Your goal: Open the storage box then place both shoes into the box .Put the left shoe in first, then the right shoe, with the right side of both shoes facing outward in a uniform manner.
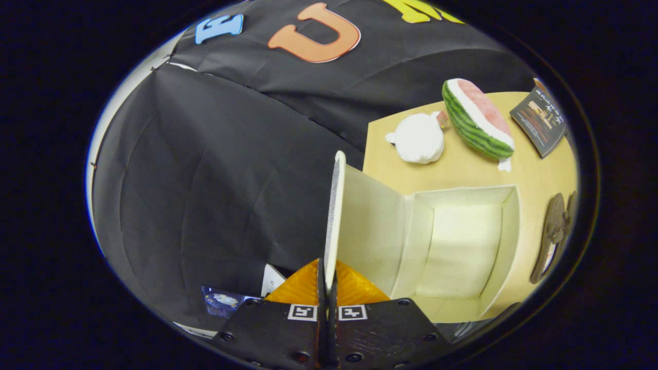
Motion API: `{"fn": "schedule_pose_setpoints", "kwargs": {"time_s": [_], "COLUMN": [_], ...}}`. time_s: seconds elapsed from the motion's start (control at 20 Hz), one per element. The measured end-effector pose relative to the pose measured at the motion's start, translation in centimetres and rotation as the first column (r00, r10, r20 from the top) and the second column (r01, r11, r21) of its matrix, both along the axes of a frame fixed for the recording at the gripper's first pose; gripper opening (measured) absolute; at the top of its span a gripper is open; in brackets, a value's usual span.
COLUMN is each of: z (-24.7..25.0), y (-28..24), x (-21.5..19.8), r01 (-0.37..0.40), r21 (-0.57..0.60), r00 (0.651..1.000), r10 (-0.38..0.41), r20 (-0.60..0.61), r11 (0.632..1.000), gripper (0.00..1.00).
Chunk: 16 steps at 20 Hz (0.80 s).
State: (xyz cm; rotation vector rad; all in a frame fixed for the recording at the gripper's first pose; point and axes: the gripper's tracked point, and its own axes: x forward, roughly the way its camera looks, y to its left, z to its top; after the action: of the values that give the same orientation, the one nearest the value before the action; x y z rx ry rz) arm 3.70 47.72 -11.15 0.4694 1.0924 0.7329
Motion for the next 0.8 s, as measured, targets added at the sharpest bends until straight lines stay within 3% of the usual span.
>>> {"fn": "schedule_pose_setpoints", "kwargs": {"time_s": [0.15,0.4,0.6,0.8], "z": [0.1,1.3,1.8,1.0], "y": [2.6,5.4,4.2,0.9], "x": [-0.6,-2.1,-2.7,-2.7], "r01": [-0.018,-0.126,-0.189,-0.220], "r21": [0.015,0.048,0.017,-0.056], "r00": [1.000,0.990,0.971,0.947], "r10": [0.018,0.122,0.184,0.227], "r20": [-0.007,0.071,0.149,0.228], "r11": [1.000,0.991,0.982,0.974], "gripper": [0.01,0.48,0.86,0.96]}}
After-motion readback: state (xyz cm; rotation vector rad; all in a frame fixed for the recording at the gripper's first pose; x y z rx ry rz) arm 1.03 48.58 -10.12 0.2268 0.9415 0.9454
